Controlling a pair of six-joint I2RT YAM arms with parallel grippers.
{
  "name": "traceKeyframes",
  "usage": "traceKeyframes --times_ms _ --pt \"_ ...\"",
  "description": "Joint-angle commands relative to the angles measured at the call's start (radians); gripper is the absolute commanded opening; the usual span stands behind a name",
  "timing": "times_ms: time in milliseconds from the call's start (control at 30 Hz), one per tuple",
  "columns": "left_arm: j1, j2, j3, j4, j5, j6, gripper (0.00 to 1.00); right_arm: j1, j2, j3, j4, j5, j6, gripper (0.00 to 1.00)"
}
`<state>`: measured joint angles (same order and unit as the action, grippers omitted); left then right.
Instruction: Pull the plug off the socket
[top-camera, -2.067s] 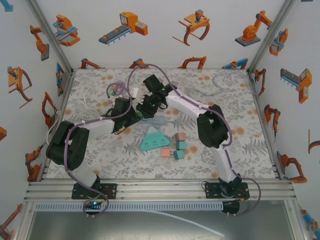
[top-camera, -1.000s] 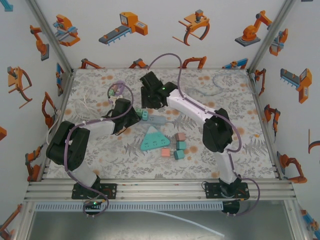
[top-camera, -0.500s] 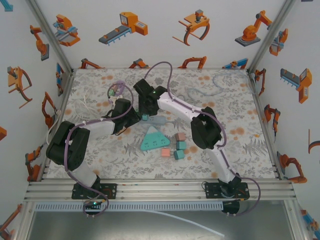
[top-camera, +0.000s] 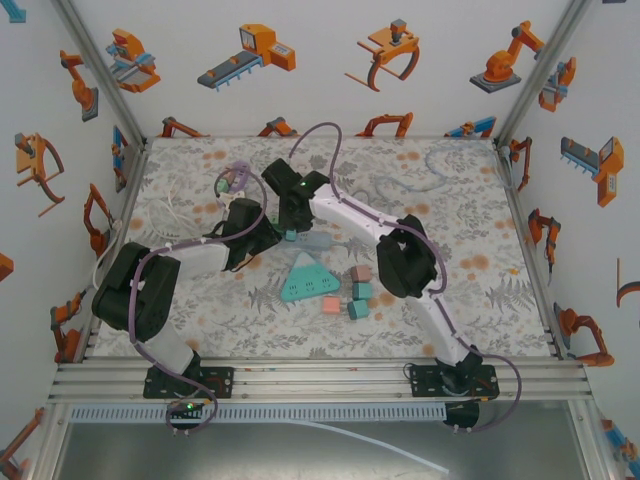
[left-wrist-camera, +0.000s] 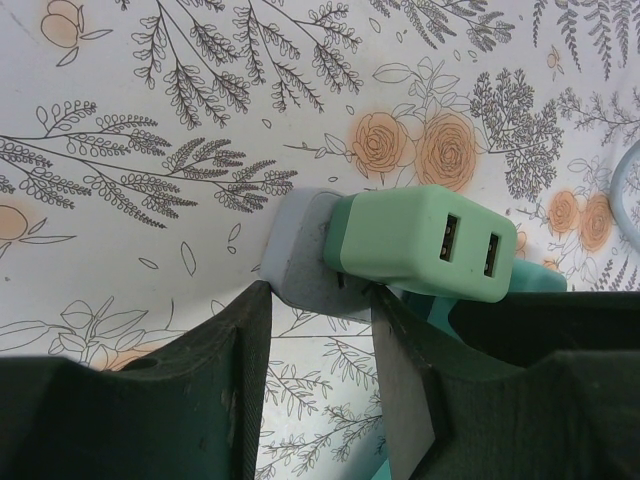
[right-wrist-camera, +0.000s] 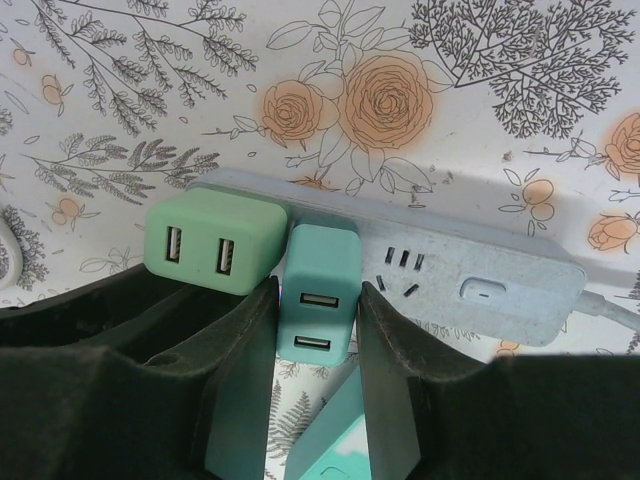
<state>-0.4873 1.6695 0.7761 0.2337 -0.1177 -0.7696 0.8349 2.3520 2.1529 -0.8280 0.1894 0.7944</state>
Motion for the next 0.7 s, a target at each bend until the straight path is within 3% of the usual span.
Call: traceKeyframes --times_ms 0,200,667 --pt "0.007 0.149 -0.070 -0.144 -0.083 0.064 0.43 0.020 0.055 0.062 -0.042 0.081 0.031 0.29" --pt "0.007 0.170 -0.070 -0.154 -0.114 0.062 0.43 0.043 0.031 0.119 -0.088 0.119 0.033 0.00" --pt "0.007 0.180 -0.077 -0.160 -0.157 0.068 0.43 0.026 -0.063 0.140 -0.114 0.110 0.066 0.00"
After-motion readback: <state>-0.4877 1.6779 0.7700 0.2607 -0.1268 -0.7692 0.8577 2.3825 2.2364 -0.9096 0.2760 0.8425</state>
